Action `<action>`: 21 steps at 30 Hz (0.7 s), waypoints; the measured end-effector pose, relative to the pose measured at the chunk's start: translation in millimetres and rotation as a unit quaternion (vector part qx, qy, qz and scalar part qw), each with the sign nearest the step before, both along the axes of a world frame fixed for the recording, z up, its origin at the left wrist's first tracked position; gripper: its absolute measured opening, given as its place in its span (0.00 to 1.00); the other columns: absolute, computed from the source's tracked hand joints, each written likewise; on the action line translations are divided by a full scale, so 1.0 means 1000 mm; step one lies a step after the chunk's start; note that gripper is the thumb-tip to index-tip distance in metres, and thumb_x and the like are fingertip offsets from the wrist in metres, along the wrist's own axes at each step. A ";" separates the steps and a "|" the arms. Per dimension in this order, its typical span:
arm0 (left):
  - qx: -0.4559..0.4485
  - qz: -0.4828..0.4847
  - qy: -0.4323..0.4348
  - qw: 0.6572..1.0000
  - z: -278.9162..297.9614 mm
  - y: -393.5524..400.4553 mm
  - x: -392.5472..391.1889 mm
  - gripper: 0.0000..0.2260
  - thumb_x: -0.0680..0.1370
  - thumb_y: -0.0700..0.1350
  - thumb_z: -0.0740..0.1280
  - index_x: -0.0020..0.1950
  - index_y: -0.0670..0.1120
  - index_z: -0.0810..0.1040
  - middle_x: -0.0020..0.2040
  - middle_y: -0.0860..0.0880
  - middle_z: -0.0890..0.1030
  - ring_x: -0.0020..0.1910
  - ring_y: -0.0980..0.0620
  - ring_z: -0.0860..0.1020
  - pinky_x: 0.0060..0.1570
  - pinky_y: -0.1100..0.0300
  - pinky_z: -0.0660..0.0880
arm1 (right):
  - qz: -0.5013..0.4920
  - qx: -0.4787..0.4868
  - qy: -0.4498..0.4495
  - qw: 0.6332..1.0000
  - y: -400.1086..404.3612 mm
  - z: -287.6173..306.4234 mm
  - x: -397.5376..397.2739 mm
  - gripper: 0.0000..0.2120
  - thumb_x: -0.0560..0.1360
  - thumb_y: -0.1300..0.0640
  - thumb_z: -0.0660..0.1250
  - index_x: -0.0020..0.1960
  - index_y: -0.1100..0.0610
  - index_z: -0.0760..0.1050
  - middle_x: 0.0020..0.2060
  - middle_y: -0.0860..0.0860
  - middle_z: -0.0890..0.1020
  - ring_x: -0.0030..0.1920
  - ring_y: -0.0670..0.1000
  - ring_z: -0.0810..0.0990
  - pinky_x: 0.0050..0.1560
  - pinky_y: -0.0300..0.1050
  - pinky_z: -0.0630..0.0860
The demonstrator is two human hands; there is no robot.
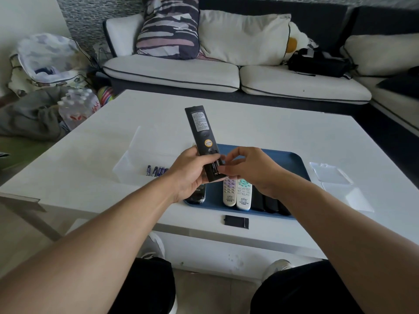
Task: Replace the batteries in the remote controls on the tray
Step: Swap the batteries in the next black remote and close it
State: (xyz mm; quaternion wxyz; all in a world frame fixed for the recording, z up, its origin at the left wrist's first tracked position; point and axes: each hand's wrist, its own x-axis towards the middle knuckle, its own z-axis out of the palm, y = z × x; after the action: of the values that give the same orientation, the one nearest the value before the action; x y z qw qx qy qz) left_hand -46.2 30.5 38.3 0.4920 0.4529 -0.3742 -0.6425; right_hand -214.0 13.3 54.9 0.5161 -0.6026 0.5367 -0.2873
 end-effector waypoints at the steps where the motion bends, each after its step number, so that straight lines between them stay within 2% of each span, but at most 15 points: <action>1: -0.002 0.001 -0.010 1.000 0.000 0.000 0.000 0.08 0.80 0.34 0.66 0.59 0.38 0.76 0.49 0.40 0.85 0.46 0.43 0.84 0.53 0.41 0.81 | 0.002 0.000 0.001 1.000 0.000 -0.001 0.000 0.11 0.70 0.62 0.78 0.45 0.59 0.76 0.46 0.64 0.85 0.38 0.53 0.80 0.45 0.47 0.77; 4: -0.001 0.010 -0.034 0.999 0.000 0.001 0.001 0.10 0.79 0.33 0.67 0.60 0.38 0.76 0.52 0.38 0.84 0.48 0.41 0.84 0.53 0.41 0.81 | 0.025 -0.007 0.014 1.000 0.000 -0.002 0.000 0.11 0.70 0.61 0.78 0.45 0.59 0.76 0.43 0.61 0.86 0.38 0.52 0.81 0.46 0.48 0.76; 7: 0.009 0.016 -0.032 0.999 0.001 0.001 0.002 0.08 0.79 0.33 0.68 0.57 0.37 0.77 0.52 0.38 0.84 0.47 0.42 0.85 0.49 0.42 0.83 | 0.056 0.005 0.004 0.998 0.001 0.004 -0.009 0.11 0.71 0.61 0.78 0.49 0.62 0.78 0.44 0.62 0.86 0.43 0.56 0.83 0.55 0.54 0.79; 8: 0.013 0.021 -0.029 0.999 0.002 0.001 0.002 0.08 0.78 0.33 0.68 0.57 0.37 0.77 0.51 0.38 0.84 0.47 0.42 0.85 0.48 0.43 0.83 | 0.063 -0.003 0.026 0.998 0.001 0.006 -0.013 0.12 0.71 0.60 0.78 0.49 0.62 0.78 0.43 0.60 0.86 0.43 0.55 0.84 0.55 0.53 0.80; 10: 0.015 0.029 -0.022 0.999 0.003 0.000 0.004 0.10 0.77 0.32 0.69 0.58 0.37 0.76 0.50 0.39 0.83 0.47 0.43 0.85 0.46 0.43 0.83 | 0.072 -0.045 0.149 0.985 0.001 0.008 -0.021 0.13 0.70 0.54 0.79 0.47 0.58 0.79 0.39 0.54 0.87 0.39 0.52 0.85 0.50 0.49 0.81; 12: 0.014 0.032 -0.017 0.999 0.004 -0.001 0.006 0.11 0.77 0.33 0.71 0.58 0.37 0.76 0.50 0.39 0.83 0.48 0.43 0.86 0.44 0.45 0.84 | 0.098 -0.050 0.281 0.953 0.003 0.005 -0.026 0.13 0.69 0.48 0.79 0.45 0.53 0.79 0.35 0.49 0.85 0.37 0.50 0.86 0.42 0.42 0.80; 14: 0.014 0.036 -0.016 0.999 0.004 -0.001 0.007 0.11 0.76 0.33 0.71 0.58 0.37 0.76 0.49 0.39 0.83 0.49 0.43 0.86 0.44 0.46 0.84 | 0.153 -0.026 0.372 0.915 0.010 -0.003 -0.025 0.14 0.68 0.43 0.79 0.46 0.50 0.80 0.35 0.46 0.84 0.36 0.47 0.85 0.36 0.38 0.76; 17: 0.020 0.043 0.008 0.999 0.003 -0.001 0.009 0.07 0.77 0.32 0.69 0.54 0.37 0.76 0.52 0.38 0.83 0.51 0.40 0.85 0.45 0.43 0.83 | 0.231 -0.048 0.469 0.851 0.022 -0.025 -0.016 0.18 0.68 0.42 0.78 0.51 0.52 0.84 0.46 0.46 0.85 0.46 0.47 0.82 0.42 0.38 0.73; 21: 0.034 0.032 0.038 0.998 0.000 -0.002 0.014 0.08 0.81 0.31 0.62 0.59 0.35 0.74 0.59 0.36 0.81 0.56 0.36 0.83 0.50 0.39 0.81 | 0.211 -0.094 0.542 0.808 0.036 -0.052 -0.008 0.23 0.68 0.42 0.78 0.56 0.55 0.81 0.48 0.52 0.85 0.48 0.52 0.82 0.49 0.46 0.81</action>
State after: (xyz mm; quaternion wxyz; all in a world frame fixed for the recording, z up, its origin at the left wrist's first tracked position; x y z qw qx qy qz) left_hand -31.8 28.2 38.7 0.5102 0.4566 -0.3184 -0.6556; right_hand -222.0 49.8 2.9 0.1304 -0.8046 0.5589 0.1525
